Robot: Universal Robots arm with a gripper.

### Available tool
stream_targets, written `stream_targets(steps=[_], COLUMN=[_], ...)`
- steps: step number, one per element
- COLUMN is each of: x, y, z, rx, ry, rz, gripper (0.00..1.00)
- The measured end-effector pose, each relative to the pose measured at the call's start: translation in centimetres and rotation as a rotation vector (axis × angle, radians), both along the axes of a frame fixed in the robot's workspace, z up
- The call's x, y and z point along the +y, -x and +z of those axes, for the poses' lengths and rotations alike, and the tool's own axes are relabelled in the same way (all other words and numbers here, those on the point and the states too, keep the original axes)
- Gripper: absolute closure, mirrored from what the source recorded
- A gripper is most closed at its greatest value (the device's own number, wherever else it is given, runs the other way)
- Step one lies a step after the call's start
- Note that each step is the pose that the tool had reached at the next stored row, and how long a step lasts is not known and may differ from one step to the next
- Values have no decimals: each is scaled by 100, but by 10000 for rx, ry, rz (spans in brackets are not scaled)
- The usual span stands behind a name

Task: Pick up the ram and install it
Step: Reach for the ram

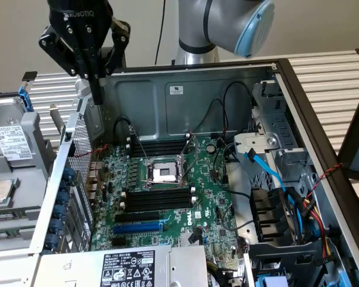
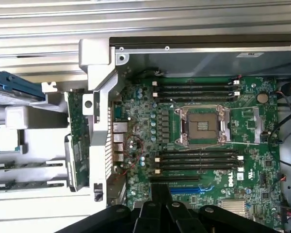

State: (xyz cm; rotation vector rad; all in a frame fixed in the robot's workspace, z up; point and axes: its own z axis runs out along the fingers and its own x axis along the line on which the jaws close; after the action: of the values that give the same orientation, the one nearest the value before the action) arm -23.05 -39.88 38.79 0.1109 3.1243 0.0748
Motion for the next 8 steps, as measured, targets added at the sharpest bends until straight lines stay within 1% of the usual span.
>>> stream_targets(steps=[8], x=[0], y=[365], z=[-27], rx=[77], ry=[0], rz=[-1], gripper=[90])
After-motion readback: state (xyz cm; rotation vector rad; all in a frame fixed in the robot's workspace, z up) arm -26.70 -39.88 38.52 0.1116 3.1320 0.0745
